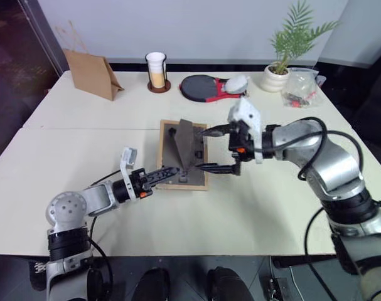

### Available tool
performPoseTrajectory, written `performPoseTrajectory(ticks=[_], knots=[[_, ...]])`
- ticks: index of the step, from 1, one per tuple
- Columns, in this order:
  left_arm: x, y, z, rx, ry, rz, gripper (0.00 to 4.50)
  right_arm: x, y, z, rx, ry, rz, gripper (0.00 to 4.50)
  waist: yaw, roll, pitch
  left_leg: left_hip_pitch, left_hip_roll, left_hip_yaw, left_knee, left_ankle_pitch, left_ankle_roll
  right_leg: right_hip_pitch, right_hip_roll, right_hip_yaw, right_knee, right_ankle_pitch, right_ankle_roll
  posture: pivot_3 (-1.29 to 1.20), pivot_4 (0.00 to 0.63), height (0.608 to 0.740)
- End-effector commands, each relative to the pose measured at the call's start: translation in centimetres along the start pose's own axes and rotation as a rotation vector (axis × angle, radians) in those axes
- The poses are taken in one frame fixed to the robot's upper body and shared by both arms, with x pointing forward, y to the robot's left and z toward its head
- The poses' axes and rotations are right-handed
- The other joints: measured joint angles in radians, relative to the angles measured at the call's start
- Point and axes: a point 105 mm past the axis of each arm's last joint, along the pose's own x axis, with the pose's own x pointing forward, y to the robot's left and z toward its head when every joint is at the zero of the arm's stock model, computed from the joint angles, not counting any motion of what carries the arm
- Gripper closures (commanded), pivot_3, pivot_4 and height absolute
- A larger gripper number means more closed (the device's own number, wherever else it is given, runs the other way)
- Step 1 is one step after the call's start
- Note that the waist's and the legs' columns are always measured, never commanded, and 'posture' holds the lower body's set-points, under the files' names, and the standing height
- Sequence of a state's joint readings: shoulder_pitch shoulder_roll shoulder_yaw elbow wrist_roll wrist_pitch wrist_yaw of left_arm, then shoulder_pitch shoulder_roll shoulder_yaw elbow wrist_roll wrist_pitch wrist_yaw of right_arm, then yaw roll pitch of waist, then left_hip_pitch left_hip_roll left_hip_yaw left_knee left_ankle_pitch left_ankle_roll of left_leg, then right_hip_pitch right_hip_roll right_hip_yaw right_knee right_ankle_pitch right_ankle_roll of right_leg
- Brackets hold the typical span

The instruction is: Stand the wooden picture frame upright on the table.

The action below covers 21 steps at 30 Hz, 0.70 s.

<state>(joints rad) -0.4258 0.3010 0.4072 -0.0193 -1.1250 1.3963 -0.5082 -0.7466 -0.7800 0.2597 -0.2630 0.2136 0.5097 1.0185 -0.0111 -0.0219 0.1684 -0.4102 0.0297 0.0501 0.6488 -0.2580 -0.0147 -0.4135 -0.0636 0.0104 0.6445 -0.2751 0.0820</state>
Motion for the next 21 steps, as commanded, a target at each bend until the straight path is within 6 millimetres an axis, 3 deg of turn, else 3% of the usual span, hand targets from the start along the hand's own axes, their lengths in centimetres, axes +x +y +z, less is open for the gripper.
performPoseTrajectory(ticks=[1, 4, 7, 9, 15, 21], knots=[[-0.1, -1.5, 0.8, 0.038, -0.019, -0.074, 3.43, -2.8, -2.1, -0.1, -0.301, 0.074, -0.118, 0.04, -0.001, 0.0, 0.0, 0.0, 0.0, 0.0, 0.0, 0.0, 0.0, 0.0, 0.0, 0.0, 0.0, 0.0, 0.001, 0.0, 0.15, 0.74], [-0.4, -1.8, 1.0, 0.036, -0.025, -0.086, 3.43, -3.7, -3.3, -0.8, -0.593, 0.126, -0.199, 0.04, -0.001, 0.0, 0.0, 0.0, 0.0, 0.001, 0.0, 0.0, 0.0, 0.0, 0.001, 0.0, -0.001, 0.001, 0.001, 0.0, 0.15, 0.74], [-0.5, -2.2, 1.4, 0.012, -0.036, -0.116, 3.43, -2.7, -4.6, -0.1, -0.894, 0.042, -0.374, 0.04, -0.012, -0.001, 0.0, 0.001, 0.001, 0.003, 0.0, 0.0, 0.0, 0.0, 0.002, 0.001, 0.0, 0.001, 0.001, 0.0, 0.15, 0.74], [-0.5, -2.4, 1.4, 0.005, -0.029, -0.124, 3.43, -1.6, -4.4, 0.0, -1.026, -0.024, -0.435, 0.04, -0.014, -0.001, 0.001, 0.002, 0.001, 0.003, 0.001, 0.001, -0.001, 0.0, 0.004, 0.002, 0.002, 0.001, 0.002, 0.0, 0.15, 0.74], [-0.6, -4.0, 1.5, -0.013, -0.021, -0.179, 3.43, 1.9, -2.4, -0.4, -1.266, -0.174, -0.454, 0.04, -0.007, -0.001, 0.001, 0.001, 0.002, 0.002, 0.001, 0.007, -0.011, -0.001, 0.005, 0.003, 0.003, 0.001, 0.002, 0.0, 0.15, 0.74], [-0.2, -5.3, 1.2, -0.015, -0.019, -0.194, 3.43, 3.6, -2.2, 0.1, -1.317, -0.267, -0.461, 0.04, -0.007, -0.001, 0.001, 0.001, 0.002, 0.002, 0.001, 0.007, -0.012, -0.001, 0.004, 0.003, 0.004, 0.001, 0.002, 0.0, 0.15, 0.74]])
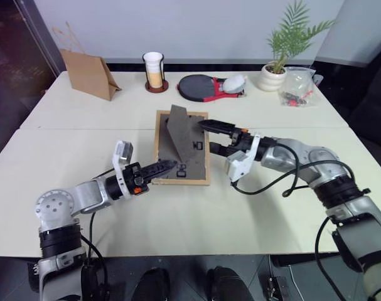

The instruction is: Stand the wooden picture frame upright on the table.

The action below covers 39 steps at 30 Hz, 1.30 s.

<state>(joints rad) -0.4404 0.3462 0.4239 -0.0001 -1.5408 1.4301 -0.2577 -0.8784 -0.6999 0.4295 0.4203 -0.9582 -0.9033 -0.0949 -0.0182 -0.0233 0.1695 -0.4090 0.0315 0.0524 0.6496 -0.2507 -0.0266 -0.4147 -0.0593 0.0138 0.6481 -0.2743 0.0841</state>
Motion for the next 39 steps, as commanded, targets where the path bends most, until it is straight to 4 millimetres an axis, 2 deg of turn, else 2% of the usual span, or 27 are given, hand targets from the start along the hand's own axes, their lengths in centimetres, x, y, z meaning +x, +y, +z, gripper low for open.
performPoseTrajectory(ticks=[1, 5, 8, 10, 12, 13, 16, 18, 19, 23, 24, 26, 28, 31, 32, 34, 37, 39], knots=[[0.5, -2.1, 0.2, 0.037, -0.009, -0.065, 3.43, 0.9, -1.6, -0.4, -0.057, -0.027, -0.079, 0.04, 0.0, 0.0, 0.0, 0.0, 0.0, 0.0, 0.0, 0.0, 0.0, 0.0, 0.0, 0.0, 0.0, 0.0, 0.0, 0.0, 0.15, 0.74], [0.9, -2.5, -0.1, 0.027, -0.015, -0.052, 3.43, 1.3, -1.8, -1.1, -0.083, -0.02, -0.083, 0.04, 0.001, 0.0, 0.0, 0.0, 0.0, 0.0, 0.0, 0.0, 0.0, 0.001, 0.0, 0.0, 0.0, 0.0, 0.0, 0.0, 0.15, 0.74], [1.1, -2.7, -0.4, 0.019, -0.018, -0.039, 3.43, 1.2, -1.6, -1.6, -0.087, -0.014, -0.078, 1.35, 0.001, 0.0, 0.0, 0.001, 0.0, 0.0, 0.0, 0.0, 0.0, 0.001, 0.0, 0.0, 0.0, 0.0, 0.0, 0.0, 0.15, 0.74], [1.0, -2.6, -0.5, 0.012, -0.021, -0.03, 3.43, 1.1, -1.6, -1.8, -0.088, -0.011, -0.079, 2.43, 0.001, 0.0, 0.0, 0.001, 0.0, 0.0, 0.0, 0.0, 0.0, 0.001, 0.0, 0.0, 0.0, 0.0, 0.0, 0.0, 0.15, 0.74], [0.8, -2.3, -0.6, 0.004, -0.023, -0.018, 3.43, 1.0, -1.7, -1.8, -0.089, -0.012, -0.079, 3.31, 0.0, 0.0, 0.0, 0.001, 0.0, 0.0, 0.0, 0.0, 0.0, 0.001, 0.0, 0.0, 0.0, 0.0, 0.0, 0.0, 0.15, 0.74], [0.7, -2.2, -0.7, 0.005, -0.022, -0.01, 3.43, 1.0, -1.7, -1.9, -0.087, -0.013, -0.078, 3.43, 0.0, 0.0, 0.0, 0.001, 0.0, 0.0, 0.0, 0.0, 0.0, 0.002, 0.0, 0.0, 0.0, 0.0, 0.0, 0.0, 0.15, 0.74], [0.5, -2.1, -0.5, 0.025, -0.027, 0.01, 3.43, 0.9, -1.8, -1.8, -0.059, -0.018, -0.081, 3.43, 0.001, 0.0, 0.0, 0.001, 0.0, -0.001, 0.0, 0.0, 0.0, 0.002, 0.001, 0.0, 0.0, 0.0, 0.0, 0.0, 0.15, 0.74], [-0.1, -1.8, 0.0, 0.069, -0.03, 0.054, 2.4, 1.0, -2.0, -1.8, -0.014, -0.022, -0.076, 3.43, 0.0, 0.0, 0.0, 0.001, 0.0, -0.001, 0.0, 0.0, 0.0, 0.002, 0.002, 0.0, 0.0, 0.0, 0.0, 0.0, 0.15, 0.74], [-0.6, -1.7, 0.2, 0.101, -0.026, 0.08, 2.14, 0.9, -1.9, -1.9, 0.023, -0.019, -0.069, 3.43, -0.001, 0.0, 0.0, 0.001, 0.0, -0.001, 0.0, 0.0, 0.0, 0.003, 0.003, 0.0, 0.0, 0.0, 0.0, 0.0, 0.15, 0.74], [-3.7, -1.8, 2.1, 0.363, 0.032, 0.231, 0.18, 0.7, -1.2, -2.1, 0.213, -0.006, -0.036, 3.43, -0.007, 0.0, 0.0, 0.002, 0.0, -0.001, 0.0, -0.001, 0.002, 0.003, 0.004, 0.0, 0.0, 0.0, 0.0, 0.0, 0.15, 0.74], [-4.6, -2.1, 3.0, 0.437, 0.037, 0.259, 0.08, 0.6, -0.9, -2.1, 0.274, -0.001, -0.024, 3.43, -0.009, 0.0, 0.0, 0.002, 0.0, -0.001, 0.0, -0.001, 0.002, 0.003, 0.005, 0.0, -0.001, 0.0, 0.0, 0.0, 0.15, 0.74], [-6.1, -2.4, 4.9, 0.624, 0.066, 0.333, 0.08, 0.8, 0.4, -1.6, 0.502, 0.007, 0.02, 3.43, -0.015, 0.0, 0.001, 0.002, 0.0, -0.001, 0.0, -0.001, 0.003, 0.003, 0.008, 0.0, -0.001, 0.0, -0.001, 0.0, 0.15, 0.74], [-6.7, -2.5, 5.8, 0.709, 0.09, 0.355, 0.08, 1.0, 1.1, -0.9, 0.707, -0.009, 0.071, 3.43, -0.017, 0.0, 0.001, 0.003, 0.001, -0.003, -0.001, -0.002, 0.005, 0.005, 0.008, -0.001, -0.002, 0.0, -0.001, 0.0, 0.15, 0.74], [-6.9, -2.0, 7.1, 0.826, 0.102, 0.377, 0.08, 1.5, 1.7, 0.9, 1.169, -0.114, 0.222, 3.43, -0.016, 0.001, 0.002, 0.003, 0.003, -0.003, -0.001, -0.003, 0.005, 0.006, 0.007, -0.002, -0.001, 0.0, -0.001, 0.0, 0.15, 0.74], [-6.8, -1.8, 7.3, 0.849, 0.106, 0.383, 0.08, 1.4, 1.8, 1.7, 1.312, -0.177, 0.292, 3.43, -0.016, 0.002, 0.002, 0.003, 0.003, -0.003, -0.001, -0.003, 0.006, 0.006, 0.007, -0.002, -0.001, 0.0, 0.0, 0.0, 0.15, 0.74], [-6.8, -1.4, 7.4, 0.867, 0.113, 0.384, 0.08, 1.2, 1.4, 2.4, 1.448, -0.246, 0.365, 3.43, -0.015, 0.002, 0.002, 0.003, 0.003, -0.003, 0.0, -0.003, 0.007, 0.005, 0.006, -0.002, 0.0, 0.0, -0.001, 0.0, 0.15, 0.74], [-6.2, -0.9, 7.1, 0.89, 0.131, 0.374, 0.08, 1.5, 1.7, 1.7, 1.718, -0.273, 0.469, 3.43, -0.019, 0.002, 0.002, 0.002, 0.003, -0.004, 0.0, -0.004, 0.007, 0.004, 0.003, -0.003, 0.001, 0.0, -0.001, 0.0, 0.15, 0.74], [-5.9, -0.8, 6.8, 0.897, 0.137, 0.358, 0.08, 1.6, 2.3, 1.3, 1.81, -0.266, 0.505, 3.43, -0.021, 0.002, 0.002, 0.002, 0.003, -0.003, 0.0, -0.004, 0.007, 0.003, 0.003, -0.003, 0.001, 0.0, -0.001, 0.0, 0.15, 0.74]])
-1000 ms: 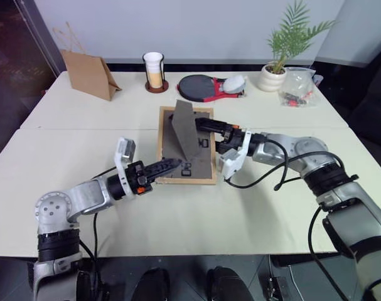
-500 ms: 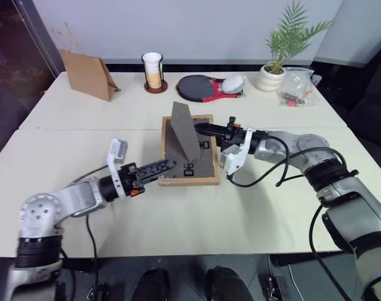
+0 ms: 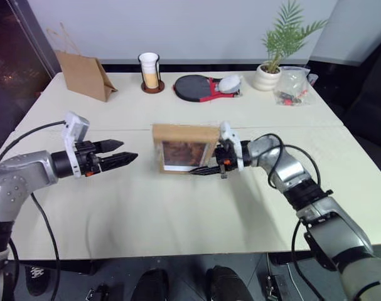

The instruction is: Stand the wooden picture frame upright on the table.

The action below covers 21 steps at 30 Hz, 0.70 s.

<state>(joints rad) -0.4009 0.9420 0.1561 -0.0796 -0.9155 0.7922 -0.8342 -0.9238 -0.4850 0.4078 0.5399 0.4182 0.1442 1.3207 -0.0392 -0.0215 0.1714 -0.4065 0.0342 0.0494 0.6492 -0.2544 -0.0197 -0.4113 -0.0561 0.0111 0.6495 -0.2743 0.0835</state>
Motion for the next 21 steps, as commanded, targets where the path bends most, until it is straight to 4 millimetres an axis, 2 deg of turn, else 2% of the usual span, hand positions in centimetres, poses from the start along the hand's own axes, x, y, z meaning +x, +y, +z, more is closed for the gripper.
performPoseTrajectory(ticks=[1, 5, 11, 13, 15, 18, 21], knots=[[0.5, -0.7, 0.6, 0.06, -0.015, -0.03, 0.08, -0.4, -1.1, 1.0, 0.14, -0.059, 0.031, 3.43, 0.0, 0.0, 0.0, 0.0, 0.0, 0.0, 0.0, 0.0, 0.0, 0.0, 0.0, 0.0, 0.0, 0.0, 0.0, 0.0, 0.15, 0.74], [1.0, -1.2, 0.4, 0.06, -0.023, -0.047, 0.08, 0.1, -1.9, -1.2, 0.266, -0.013, 0.022, 3.43, 0.0, 0.0, 0.0, -0.002, 0.0, 0.0, -0.001, 0.0, 0.0, -0.002, 0.0, 0.0, 0.0, 0.0, 0.0, 0.0, 0.15, 0.74], [1.2, -1.4, 0.3, 0.061, -0.029, -0.046, 0.08, 0.9, -1.7, -4.2, 0.382, 0.059, 0.014, 3.43, -0.001, 0.0, 0.0, -0.004, -0.001, 0.003, -0.001, 0.0, 0.001, -0.005, 0.0, 0.001, 0.0, 0.0, 0.0, 0.0, 0.15, 0.74], [1.3, -1.5, 0.3, 0.063, -0.031, -0.045, 0.0, 1.0, -1.5, -4.9, 0.398, 0.077, 0.016, 2.38, -0.004, 0.0, 0.0, -0.003, -0.001, 0.003, -0.001, 0.0, 0.001, -0.005, 0.0, 0.001, 0.0, 0.0, 0.001, 0.0, 0.15, 0.74], [1.3, -1.5, 0.3, 0.063, -0.032, -0.046, 0.0, 0.7, -1.4, -5.0, 0.406, 0.079, 0.024, 1.54, -0.004, 0.0, 0.0, -0.003, -0.001, 0.003, -0.001, 0.0, 0.001, -0.004, 0.0, 0.001, 0.001, 0.0, 0.001, 0.0, 0.15, 0.74], [1.4, -1.7, 0.1, 0.059, -0.025, -0.053, 0.0, -0.5, -1.3, -4.9, 0.379, 0.078, 0.031, 0.06, -0.004, 0.0, 0.0, -0.003, -0.001, 0.003, -0.001, -0.001, 0.001, -0.005, -0.001, 0.001, 0.001, 0.0, 0.001, 0.0, 0.15, 0.74], [1.5, -1.9, -0.2, 0.06, -0.018, -0.066, 0.0, -2.7, -1.0, -5.7, 0.297, 0.144, 0.011, 0.06, 0.0, 0.0, 0.0, -0.003, -0.001, 0.003, -0.001, -0.001, 0.001, -0.004, -0.002, 0.001, 0.001, 0.0, 0.001, 0.0, 0.15, 0.74]])
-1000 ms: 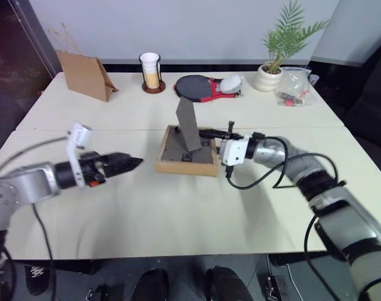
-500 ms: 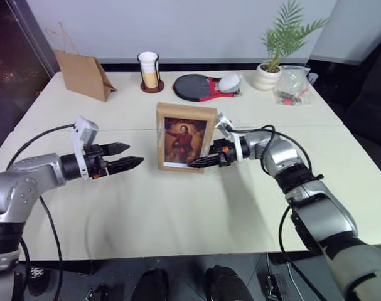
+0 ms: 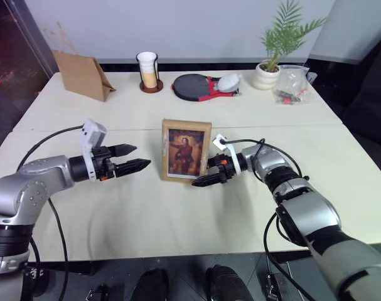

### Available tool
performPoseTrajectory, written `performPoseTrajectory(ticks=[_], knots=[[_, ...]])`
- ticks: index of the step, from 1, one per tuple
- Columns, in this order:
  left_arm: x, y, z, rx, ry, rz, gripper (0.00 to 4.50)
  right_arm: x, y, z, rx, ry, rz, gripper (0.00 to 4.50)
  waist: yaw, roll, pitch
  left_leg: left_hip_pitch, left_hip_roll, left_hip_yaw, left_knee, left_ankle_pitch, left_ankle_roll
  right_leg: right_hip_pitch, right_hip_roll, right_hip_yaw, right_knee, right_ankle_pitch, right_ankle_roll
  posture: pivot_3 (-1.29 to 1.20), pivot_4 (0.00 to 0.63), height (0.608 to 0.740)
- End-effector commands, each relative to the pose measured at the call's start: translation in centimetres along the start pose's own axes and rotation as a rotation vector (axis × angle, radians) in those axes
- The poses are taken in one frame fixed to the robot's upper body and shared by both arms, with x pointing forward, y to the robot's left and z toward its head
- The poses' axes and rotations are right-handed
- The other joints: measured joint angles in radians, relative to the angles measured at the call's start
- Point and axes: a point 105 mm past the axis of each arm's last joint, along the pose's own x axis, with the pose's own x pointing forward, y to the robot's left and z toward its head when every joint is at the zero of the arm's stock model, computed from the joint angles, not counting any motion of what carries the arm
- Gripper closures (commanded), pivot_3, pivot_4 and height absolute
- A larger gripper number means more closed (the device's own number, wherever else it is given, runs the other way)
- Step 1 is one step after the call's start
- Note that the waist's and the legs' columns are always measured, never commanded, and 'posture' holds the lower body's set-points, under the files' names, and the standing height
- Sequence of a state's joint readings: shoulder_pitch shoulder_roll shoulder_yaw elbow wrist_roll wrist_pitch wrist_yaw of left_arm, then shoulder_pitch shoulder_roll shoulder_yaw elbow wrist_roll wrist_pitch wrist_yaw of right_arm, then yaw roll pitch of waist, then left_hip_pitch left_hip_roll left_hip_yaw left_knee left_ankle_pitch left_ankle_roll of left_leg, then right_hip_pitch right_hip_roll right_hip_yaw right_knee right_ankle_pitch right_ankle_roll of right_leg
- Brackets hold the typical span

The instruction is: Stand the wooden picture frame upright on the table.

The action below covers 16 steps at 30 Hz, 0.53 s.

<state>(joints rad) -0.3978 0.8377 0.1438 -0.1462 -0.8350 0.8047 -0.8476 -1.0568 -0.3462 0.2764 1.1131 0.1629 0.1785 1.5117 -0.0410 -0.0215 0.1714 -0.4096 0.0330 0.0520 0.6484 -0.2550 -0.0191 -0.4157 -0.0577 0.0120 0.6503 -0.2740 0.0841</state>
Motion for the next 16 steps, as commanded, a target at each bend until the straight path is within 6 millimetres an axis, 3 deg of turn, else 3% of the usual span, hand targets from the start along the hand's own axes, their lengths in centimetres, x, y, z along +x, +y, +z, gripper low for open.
performPoseTrajectory(ticks=[1, 5, 8, 13, 16], knots=[[-0.3, -0.6, 0.5, 0.046, -0.005, -0.013, 0.0, -3.1, 0.2, -0.1, -0.13, 0.037, -0.05, 0.06, 0.006, 0.0, 0.0, 0.0, 0.0, 0.0, 0.0, 0.0, 0.0, 0.0, 0.0, 0.0, 0.0, 0.0, 0.0, 0.0, 0.15, 0.74], [-0.8, -0.9, -0.1, 0.085, 0.027, -0.026, 0.0, -7.5, 1.8, 0.8, -0.291, 0.04, -0.177, 0.06, 0.017, 0.0, 0.0, 0.0, -0.001, 0.0, 0.0, -0.001, 0.001, 0.0, -0.002, 0.0, -0.001, 0.0, 0.0, 0.0, 0.15, 0.74], [-1.1, -0.9, 0.1, 0.121, 0.03, -0.022, 0.0, -10.3, 3.8, 2.8, -0.389, 0.022, -0.309, 0.06, 0.02, 0.002, 0.001, -0.001, -0.001, 0.001, 0.0, -0.001, 0.001, -0.001, -0.002, 0.0, -0.001, 0.0, 0.0, 0.0, 0.15, 0.74], [-1.7, -1.0, 0.4, 0.143, 0.035, -0.022, 0.0, -13.0, 6.7, 5.8, -0.462, -0.005, -0.446, 0.06, 0.023, 0.002, 0.001, 0.002, 0.0, 0.001, 0.0, -0.001, 0.001, 0.001, -0.001, 0.0, 0.0, 0.0, 0.0, 0.0, 0.15, 0.74], [-2.0, -1.3, 0.1, 0.154, 0.058, -0.03, 0.0, -13.5, 8.5, 7.1, -0.471, -0.047, -0.477, 0.06, 0.025, 0.002, 0.001, 0.001, 0.0, 0.001, 0.0, -0.001, 0.002, 0.001, -0.001, 0.0, -0.001, 0.0, 0.0, 0.0, 0.15, 0.74]])
